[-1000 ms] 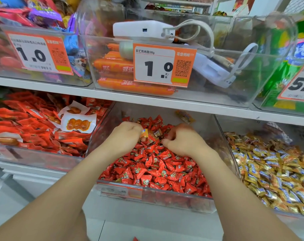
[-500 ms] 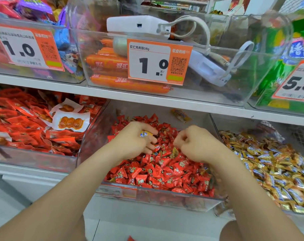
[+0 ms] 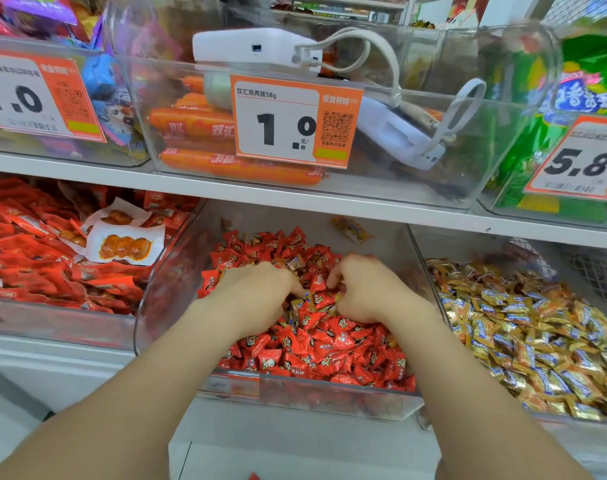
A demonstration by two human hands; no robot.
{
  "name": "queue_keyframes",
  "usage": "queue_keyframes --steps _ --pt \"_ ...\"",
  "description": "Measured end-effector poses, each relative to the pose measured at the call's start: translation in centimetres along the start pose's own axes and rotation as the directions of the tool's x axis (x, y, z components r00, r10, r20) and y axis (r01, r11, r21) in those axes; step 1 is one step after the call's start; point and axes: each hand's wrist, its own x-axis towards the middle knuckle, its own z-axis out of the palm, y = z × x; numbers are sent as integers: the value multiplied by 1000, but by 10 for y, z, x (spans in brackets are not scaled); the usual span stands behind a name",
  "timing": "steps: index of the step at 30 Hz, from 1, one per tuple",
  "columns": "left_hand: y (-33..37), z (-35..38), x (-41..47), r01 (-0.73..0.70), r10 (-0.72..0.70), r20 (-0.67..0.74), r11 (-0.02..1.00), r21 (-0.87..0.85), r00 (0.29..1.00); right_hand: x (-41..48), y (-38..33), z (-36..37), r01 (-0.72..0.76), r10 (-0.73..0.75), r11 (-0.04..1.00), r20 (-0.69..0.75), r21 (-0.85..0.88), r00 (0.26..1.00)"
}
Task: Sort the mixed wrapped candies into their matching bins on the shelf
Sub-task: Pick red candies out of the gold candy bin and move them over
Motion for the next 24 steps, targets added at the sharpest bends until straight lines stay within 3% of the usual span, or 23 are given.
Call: queue_keyframes --steps 5,15,19,22,24 --pt "6 1 11 -19 17 44 999 37 999 7 1 9 27 -31 999 119 37 992" --pt "6 18 17 -54 55 -41 998 22 998 10 -7 9 37 -51 997 218 66 975" --pt "-7 12 15 -84 68 -80 974 -208 994 3 -4 3 41 -88 961 159 275 983" --pt "-22 1 8 -158 128 -100 899 -408 987 -3 -3 -1 -22 -61 856 144 517 988" --pt "-30 -5 -3 -152 121 -93 838 -524 988 -9 -2 -5 -48 -48 810 149 584 988"
